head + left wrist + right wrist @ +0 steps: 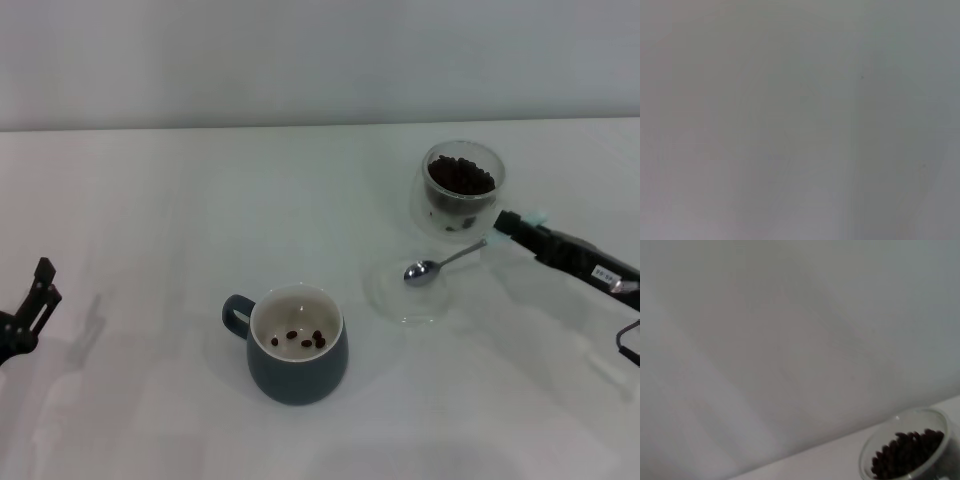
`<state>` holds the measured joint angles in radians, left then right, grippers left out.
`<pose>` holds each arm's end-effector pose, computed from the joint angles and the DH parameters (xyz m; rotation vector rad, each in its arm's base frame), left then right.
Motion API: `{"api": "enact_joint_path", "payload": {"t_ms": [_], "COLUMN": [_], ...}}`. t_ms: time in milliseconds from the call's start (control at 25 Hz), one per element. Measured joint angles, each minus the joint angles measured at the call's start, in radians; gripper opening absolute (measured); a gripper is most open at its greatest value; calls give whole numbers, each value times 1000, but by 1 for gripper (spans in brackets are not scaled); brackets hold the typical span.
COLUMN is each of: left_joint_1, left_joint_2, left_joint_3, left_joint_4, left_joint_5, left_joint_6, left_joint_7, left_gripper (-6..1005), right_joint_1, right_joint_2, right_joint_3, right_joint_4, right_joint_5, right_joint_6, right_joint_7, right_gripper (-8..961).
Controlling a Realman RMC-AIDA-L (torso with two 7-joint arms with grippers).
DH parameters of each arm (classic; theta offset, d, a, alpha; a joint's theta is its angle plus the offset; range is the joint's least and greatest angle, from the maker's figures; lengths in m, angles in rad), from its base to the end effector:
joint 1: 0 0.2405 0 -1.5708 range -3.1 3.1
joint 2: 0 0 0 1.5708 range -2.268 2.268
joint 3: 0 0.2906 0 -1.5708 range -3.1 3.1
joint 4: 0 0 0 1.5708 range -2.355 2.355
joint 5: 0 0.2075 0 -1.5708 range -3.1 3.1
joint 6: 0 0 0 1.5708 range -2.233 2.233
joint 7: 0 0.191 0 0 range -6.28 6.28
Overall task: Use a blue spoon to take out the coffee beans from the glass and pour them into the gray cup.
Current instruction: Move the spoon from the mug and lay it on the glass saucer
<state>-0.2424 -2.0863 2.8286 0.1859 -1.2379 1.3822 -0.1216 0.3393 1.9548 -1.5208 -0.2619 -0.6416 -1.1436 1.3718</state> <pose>-0.3678 0.2981 -0.0547 -1.6355 -0.5513 -0.7211 0.3605 0.3538 -0.0453 -1.9390 1.3326 1.0240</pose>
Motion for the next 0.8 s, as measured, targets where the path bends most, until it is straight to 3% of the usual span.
{"api": "enact_joint_path", "payload": {"t_ms": [440, 800], "left_joint_1": [-3, -3], "left_joint_2": [0, 0], "left_joint_3": [0, 0], "left_joint_4": [1, 1], "left_joint_5": [0, 0], "left_joint_6": [0, -1], "left_joint_7": [0, -1], "left_gripper": [893, 893], "right_joint_1": [37, 37], "right_joint_2": [43, 43], "right_joint_3": [-22, -22], "right_joint_4": [3, 20], "right_joint_5": [-30, -31], "right_joint_6": [75, 133], "right_joint_7": [5, 16], "right_gripper": [150, 151]}}
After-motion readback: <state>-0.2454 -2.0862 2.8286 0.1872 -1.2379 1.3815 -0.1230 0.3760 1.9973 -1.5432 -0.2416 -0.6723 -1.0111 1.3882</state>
